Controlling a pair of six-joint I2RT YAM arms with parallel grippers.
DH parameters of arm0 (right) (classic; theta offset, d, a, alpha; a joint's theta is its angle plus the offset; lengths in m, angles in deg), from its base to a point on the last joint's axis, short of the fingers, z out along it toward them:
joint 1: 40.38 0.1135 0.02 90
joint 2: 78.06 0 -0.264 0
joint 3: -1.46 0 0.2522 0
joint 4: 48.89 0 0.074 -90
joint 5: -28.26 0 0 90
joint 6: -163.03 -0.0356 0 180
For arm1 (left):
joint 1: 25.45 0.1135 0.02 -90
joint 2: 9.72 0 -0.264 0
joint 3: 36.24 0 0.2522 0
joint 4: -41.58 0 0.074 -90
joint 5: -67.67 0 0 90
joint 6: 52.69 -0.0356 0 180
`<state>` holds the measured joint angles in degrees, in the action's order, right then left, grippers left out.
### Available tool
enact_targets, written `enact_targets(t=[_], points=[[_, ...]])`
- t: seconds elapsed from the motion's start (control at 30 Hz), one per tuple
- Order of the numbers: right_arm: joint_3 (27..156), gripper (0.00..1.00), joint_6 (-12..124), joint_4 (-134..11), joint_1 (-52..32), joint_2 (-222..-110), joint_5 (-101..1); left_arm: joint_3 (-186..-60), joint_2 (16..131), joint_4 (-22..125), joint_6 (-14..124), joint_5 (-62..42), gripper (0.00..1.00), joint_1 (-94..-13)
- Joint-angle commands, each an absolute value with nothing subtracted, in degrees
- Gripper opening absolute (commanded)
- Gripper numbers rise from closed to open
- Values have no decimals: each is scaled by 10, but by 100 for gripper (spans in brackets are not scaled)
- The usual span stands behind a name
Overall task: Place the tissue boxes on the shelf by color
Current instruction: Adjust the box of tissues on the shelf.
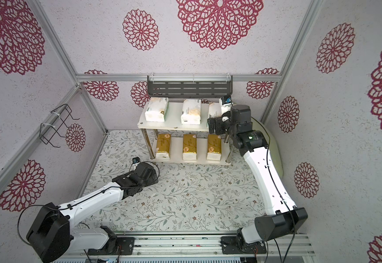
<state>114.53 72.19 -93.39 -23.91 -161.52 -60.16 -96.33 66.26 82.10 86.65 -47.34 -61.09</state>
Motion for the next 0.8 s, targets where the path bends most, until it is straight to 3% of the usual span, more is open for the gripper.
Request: enact_targets(t=[0.0, 0.77], points=[[1138, 99, 704, -898, -243, -1613, -604, -961, 658, 822, 863, -483, 99, -615], [1130, 96, 715, -940, -292, -1577, -612, -963, 660, 818, 862, -482, 99, -615]])
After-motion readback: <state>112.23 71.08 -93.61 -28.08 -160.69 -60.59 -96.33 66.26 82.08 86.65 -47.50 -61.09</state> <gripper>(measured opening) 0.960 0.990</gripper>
